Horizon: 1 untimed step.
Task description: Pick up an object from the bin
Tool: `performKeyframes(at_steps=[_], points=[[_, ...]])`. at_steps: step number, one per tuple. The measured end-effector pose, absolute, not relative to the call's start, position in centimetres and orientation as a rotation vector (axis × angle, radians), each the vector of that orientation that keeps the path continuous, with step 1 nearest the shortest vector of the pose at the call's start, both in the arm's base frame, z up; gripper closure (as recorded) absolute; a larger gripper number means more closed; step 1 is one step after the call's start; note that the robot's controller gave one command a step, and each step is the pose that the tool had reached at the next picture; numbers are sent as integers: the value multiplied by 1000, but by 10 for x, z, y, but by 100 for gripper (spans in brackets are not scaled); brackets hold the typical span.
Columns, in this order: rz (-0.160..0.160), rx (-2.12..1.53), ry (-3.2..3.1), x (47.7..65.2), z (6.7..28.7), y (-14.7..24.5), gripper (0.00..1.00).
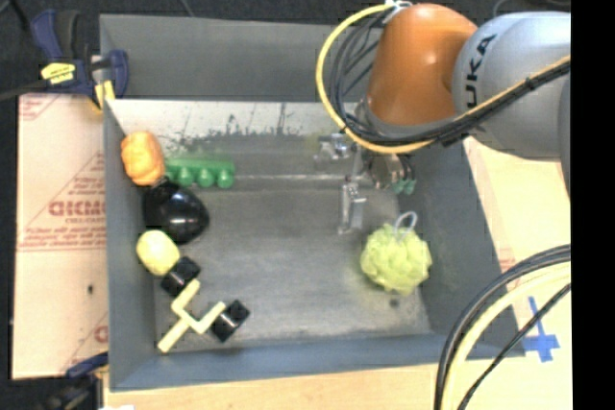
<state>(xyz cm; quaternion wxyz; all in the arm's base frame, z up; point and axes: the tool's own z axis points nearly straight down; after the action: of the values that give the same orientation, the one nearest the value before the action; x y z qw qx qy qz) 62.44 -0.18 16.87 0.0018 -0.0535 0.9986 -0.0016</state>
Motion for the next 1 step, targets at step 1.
performKeyframes(at_steps=[1], points=[[-3,-159,3133,625,169,3,0]])
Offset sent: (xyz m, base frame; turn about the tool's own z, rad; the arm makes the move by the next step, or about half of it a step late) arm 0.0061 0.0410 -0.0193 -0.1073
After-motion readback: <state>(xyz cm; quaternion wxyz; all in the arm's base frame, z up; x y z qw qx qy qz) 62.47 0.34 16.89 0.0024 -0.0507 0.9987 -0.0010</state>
